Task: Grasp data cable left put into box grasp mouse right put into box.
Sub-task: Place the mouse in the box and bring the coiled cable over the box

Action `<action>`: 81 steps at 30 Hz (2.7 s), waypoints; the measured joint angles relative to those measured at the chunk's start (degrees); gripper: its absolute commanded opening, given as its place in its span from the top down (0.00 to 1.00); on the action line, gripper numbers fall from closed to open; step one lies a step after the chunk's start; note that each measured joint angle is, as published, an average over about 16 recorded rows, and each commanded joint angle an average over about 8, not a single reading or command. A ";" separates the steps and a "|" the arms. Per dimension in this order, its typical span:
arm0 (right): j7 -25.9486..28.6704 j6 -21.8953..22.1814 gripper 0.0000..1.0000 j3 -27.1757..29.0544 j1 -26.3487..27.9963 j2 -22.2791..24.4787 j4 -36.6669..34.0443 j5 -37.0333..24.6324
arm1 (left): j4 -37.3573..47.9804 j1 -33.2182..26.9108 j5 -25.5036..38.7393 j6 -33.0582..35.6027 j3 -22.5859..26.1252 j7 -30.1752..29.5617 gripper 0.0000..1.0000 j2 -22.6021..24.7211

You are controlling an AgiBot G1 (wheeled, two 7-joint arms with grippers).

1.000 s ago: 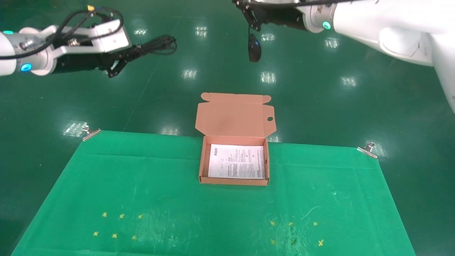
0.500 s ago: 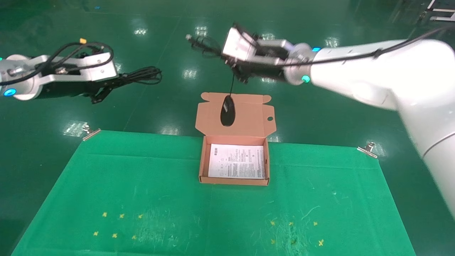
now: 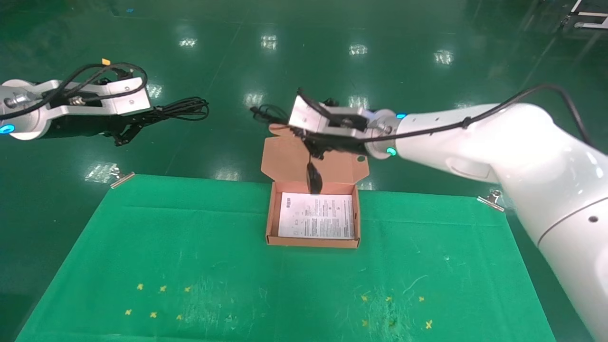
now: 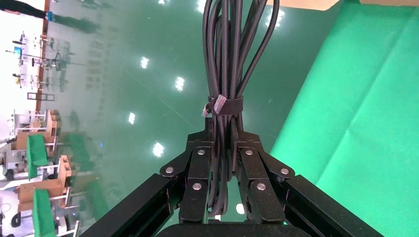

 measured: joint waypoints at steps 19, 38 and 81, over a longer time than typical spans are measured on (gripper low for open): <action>13.41 -0.60 0.94 -6.57 -4.83 0.34 0.09 2.65 | -0.88 0.19 0.60 0.06 0.09 -1.02 1.00 -0.19; 18.95 -0.85 0.00 -9.51 -5.01 1.49 -0.71 2.28 | -0.87 1.36 0.44 -0.13 0.55 -0.99 1.00 0.74; 34.12 5.70 0.00 -10.86 2.13 22.98 16.48 -9.75 | 22.64 12.39 -8.34 -19.63 6.18 21.62 1.00 28.94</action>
